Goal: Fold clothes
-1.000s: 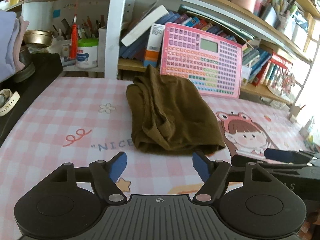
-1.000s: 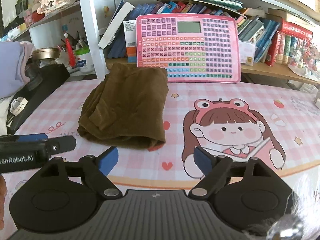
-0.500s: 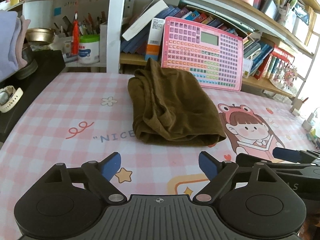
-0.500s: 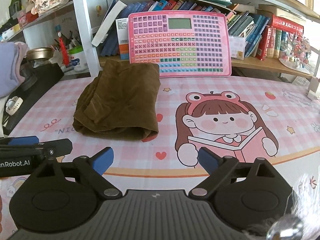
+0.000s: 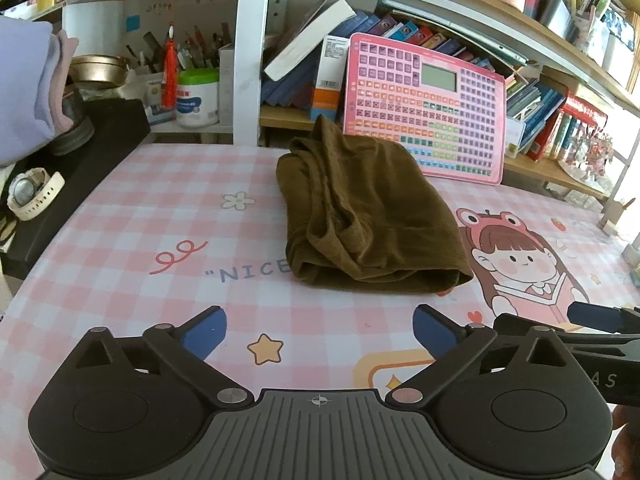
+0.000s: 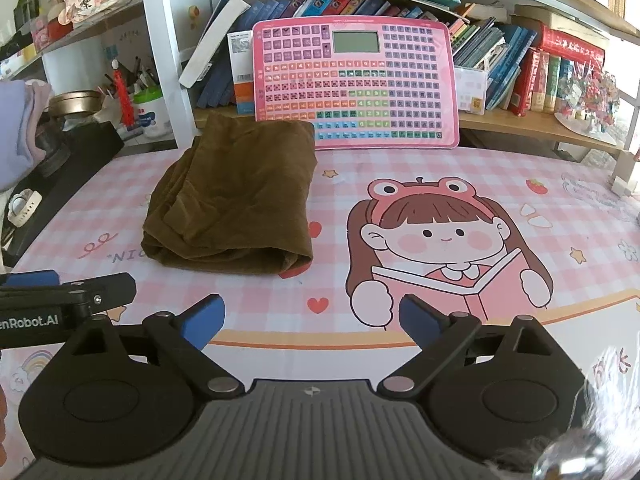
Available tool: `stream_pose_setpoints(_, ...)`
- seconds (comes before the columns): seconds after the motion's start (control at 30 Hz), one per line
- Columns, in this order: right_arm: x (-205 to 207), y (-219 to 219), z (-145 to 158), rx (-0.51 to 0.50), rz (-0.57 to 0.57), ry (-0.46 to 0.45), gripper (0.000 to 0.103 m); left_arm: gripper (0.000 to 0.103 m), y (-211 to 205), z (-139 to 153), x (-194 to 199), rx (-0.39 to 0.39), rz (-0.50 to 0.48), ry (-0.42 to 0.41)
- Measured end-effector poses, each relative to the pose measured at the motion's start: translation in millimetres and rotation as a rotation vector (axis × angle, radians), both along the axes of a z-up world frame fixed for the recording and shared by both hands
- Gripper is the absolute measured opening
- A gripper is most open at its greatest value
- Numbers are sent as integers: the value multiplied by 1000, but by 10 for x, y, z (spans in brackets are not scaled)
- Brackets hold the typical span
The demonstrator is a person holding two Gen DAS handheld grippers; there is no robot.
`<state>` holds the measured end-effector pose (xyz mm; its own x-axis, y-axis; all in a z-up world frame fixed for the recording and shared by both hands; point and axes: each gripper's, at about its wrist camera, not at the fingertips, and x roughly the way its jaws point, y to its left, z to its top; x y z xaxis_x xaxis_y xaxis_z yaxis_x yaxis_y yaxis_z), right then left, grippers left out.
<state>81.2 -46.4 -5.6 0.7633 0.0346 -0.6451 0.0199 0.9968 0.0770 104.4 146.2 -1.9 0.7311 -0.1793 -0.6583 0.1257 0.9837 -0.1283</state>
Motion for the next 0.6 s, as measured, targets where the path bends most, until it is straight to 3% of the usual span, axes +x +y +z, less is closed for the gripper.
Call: stream_pose_setpoints(0.6, 22, -23, -7, 4, -10, 11, 95, 103, -23, -1, -4, 12, 9, -28)
